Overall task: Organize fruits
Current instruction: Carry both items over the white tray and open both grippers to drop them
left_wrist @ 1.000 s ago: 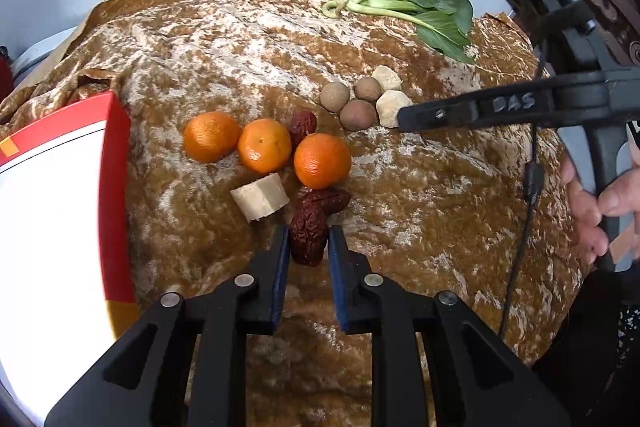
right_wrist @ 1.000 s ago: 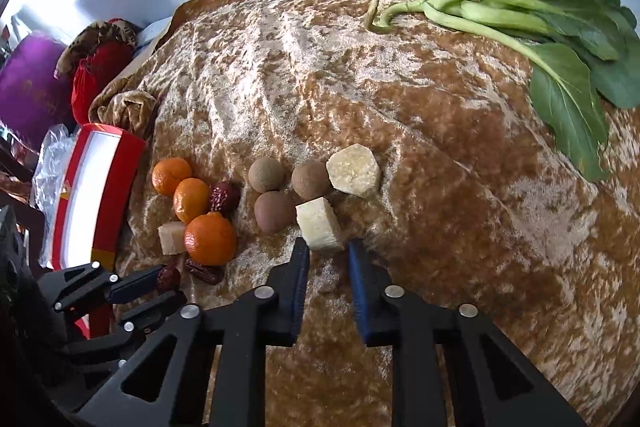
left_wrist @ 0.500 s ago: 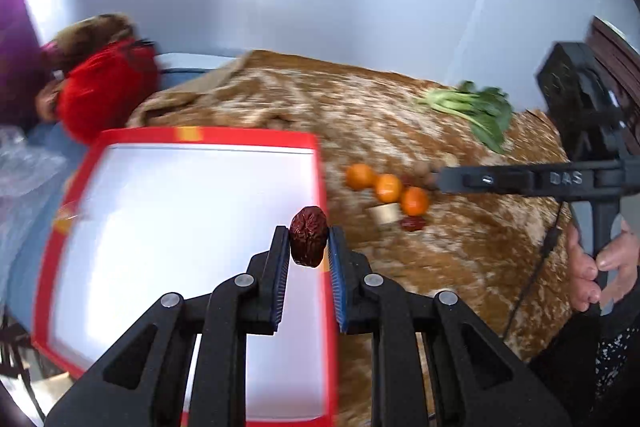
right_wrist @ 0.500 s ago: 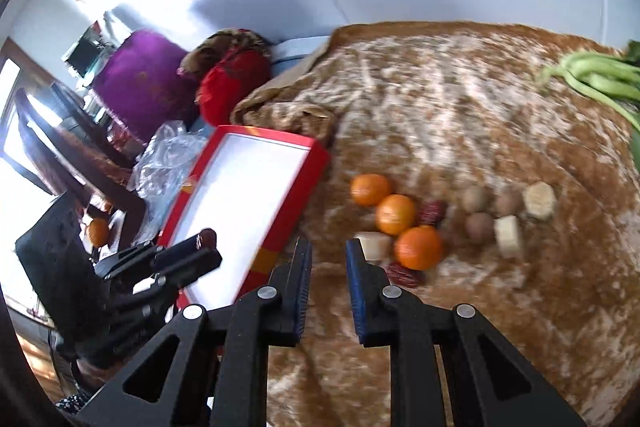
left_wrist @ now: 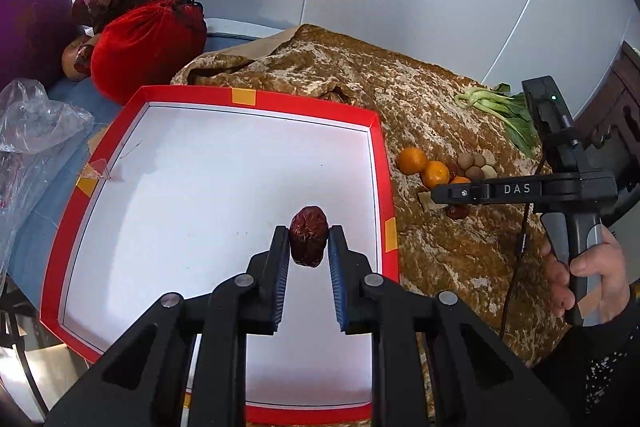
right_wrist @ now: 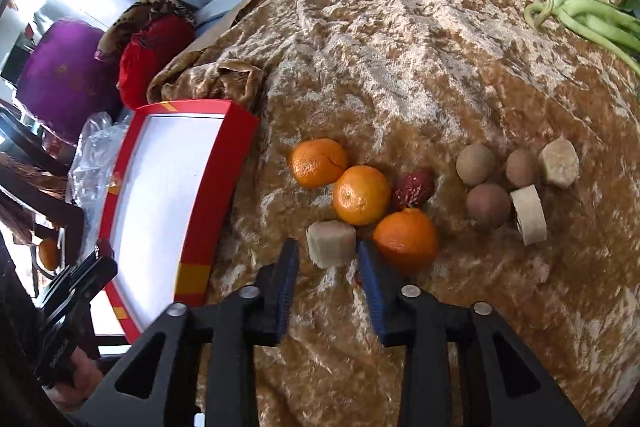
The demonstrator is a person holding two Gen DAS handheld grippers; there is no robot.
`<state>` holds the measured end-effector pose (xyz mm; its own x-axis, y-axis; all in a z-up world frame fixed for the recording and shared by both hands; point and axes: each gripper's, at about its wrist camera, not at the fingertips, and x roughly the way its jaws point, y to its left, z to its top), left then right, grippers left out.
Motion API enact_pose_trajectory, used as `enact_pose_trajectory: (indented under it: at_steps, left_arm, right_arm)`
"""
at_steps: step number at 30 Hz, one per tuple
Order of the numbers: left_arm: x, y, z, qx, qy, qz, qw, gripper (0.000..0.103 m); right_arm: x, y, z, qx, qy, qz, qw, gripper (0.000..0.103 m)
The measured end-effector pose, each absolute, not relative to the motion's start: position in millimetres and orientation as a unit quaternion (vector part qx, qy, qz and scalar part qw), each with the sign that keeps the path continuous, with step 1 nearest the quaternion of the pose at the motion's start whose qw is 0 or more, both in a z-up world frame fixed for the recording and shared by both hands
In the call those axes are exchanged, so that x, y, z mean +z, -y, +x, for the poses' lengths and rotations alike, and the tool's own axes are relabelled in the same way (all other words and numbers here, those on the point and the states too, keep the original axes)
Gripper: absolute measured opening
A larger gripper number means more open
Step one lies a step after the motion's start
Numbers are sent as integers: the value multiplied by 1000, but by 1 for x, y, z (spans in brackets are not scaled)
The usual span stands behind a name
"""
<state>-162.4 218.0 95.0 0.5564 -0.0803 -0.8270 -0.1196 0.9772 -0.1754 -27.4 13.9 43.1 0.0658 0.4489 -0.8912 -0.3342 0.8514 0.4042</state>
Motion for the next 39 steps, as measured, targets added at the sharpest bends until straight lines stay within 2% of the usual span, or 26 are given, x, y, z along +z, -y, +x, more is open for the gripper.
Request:
enact_pose_trajectory:
  at_steps: [1,6,9,16,21,25,34,39]
  left_arm:
    - [95,-218,-163,10,-471,-107,876,17]
    - [92,-213,-161,1,-474,-100,875,17]
    - [92,-216,-161,4,-474,-105,874,17]
    - [91,-223,-162,15,-474,-112,873,17]
    - [87,-228,-163,29,-479,-114,870,17]
    - [79,-229,-161,40,-494,-113,861,17]
    - [73,-235,-162,116,-503,-56,855,17]
    - [81,-235,-165,167,-482,-3,860,17]
  right_arm:
    - [41,-17,-26,270,-630,47,727,46]
    - [35,-38,-26,263,-617,21,741,44]
    - [30,-41,-27,248,-626,-1,740,29]
    - [44,-26,-30,262,-627,34,733,29]
    - [88,-30,-44,350,-575,88,735,29]
    - [110,-64,-68,417,-534,83,731,29]
    - [86,-113,-114,457,-530,14,715,29]
    - [71,-115,-116,445,-539,-12,715,31]
